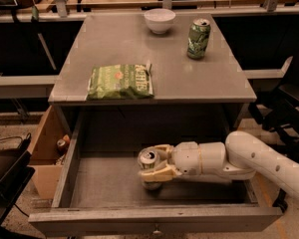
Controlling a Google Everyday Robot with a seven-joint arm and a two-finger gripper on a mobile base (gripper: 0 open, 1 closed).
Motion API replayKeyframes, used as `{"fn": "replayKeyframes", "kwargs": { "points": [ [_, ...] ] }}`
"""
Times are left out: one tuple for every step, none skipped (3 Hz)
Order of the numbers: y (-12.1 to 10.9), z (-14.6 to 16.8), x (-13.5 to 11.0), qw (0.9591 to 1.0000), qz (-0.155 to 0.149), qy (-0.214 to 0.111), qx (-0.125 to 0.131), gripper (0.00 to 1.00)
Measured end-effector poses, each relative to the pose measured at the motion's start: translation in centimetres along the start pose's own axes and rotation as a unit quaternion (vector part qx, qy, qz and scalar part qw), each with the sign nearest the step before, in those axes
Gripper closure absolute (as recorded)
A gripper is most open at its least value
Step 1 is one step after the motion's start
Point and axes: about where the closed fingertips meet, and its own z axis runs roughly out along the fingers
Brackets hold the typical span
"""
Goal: Place 7up can into top drawer
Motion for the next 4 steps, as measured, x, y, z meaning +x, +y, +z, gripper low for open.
{"fn": "replayKeyframes", "kwargs": {
  "points": [
    [0.08,0.15,-0.16,1.0,-0.001,0.0,-0.002,0.83],
    [0.15,0.33,-0.2,1.0,-0.002,0.0,-0.004,0.59],
    [0.23,0.49,-0.24,1.0,-0.002,0.0,-0.006,0.36],
    [0.31,0.66,-0.29,1.0,-0.002,0.0,-0.008,0.12]
  ]
}}
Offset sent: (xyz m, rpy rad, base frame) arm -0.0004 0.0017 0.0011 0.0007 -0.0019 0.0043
